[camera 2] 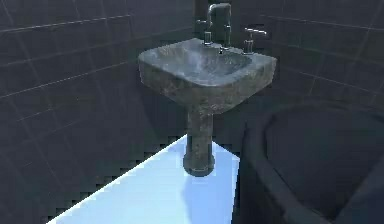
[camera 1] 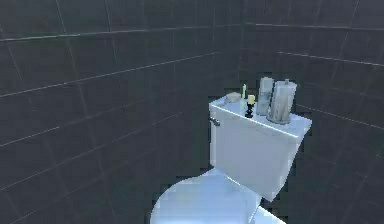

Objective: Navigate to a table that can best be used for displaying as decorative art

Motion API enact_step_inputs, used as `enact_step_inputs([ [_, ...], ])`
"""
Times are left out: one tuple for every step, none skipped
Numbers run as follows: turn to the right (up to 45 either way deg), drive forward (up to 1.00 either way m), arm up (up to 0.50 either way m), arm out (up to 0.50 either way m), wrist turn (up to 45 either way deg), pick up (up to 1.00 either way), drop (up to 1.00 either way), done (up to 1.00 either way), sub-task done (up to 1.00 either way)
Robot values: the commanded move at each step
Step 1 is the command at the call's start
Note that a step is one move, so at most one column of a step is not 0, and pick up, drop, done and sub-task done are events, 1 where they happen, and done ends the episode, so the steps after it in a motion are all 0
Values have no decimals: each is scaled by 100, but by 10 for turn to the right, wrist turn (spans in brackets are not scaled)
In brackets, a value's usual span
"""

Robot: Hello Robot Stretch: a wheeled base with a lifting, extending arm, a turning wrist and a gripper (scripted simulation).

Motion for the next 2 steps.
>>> enact_step_inputs([
  [-450, 0, 0, 0, 0, 0, 0, 0, 0],
  [-450, 0, 0, 0, 0, 0, 0, 0, 0],
])
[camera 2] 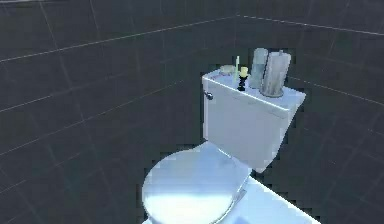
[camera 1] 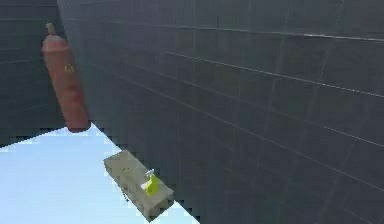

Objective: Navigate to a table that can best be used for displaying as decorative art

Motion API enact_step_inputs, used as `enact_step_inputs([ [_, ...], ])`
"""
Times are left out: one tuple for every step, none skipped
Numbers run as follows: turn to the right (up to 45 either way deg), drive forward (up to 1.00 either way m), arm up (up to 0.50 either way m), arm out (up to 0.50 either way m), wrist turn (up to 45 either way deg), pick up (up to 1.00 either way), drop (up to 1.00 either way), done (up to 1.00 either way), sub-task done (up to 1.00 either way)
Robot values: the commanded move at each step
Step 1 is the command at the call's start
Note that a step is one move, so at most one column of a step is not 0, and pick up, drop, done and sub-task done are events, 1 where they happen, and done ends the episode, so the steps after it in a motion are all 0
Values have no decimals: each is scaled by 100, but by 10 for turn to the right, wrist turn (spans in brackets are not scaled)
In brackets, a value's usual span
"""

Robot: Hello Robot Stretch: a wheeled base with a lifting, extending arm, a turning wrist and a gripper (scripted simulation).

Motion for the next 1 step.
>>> enact_step_inputs([
  [-420, 0, 0, 0, 0, 0, 0, 0, 0],
])
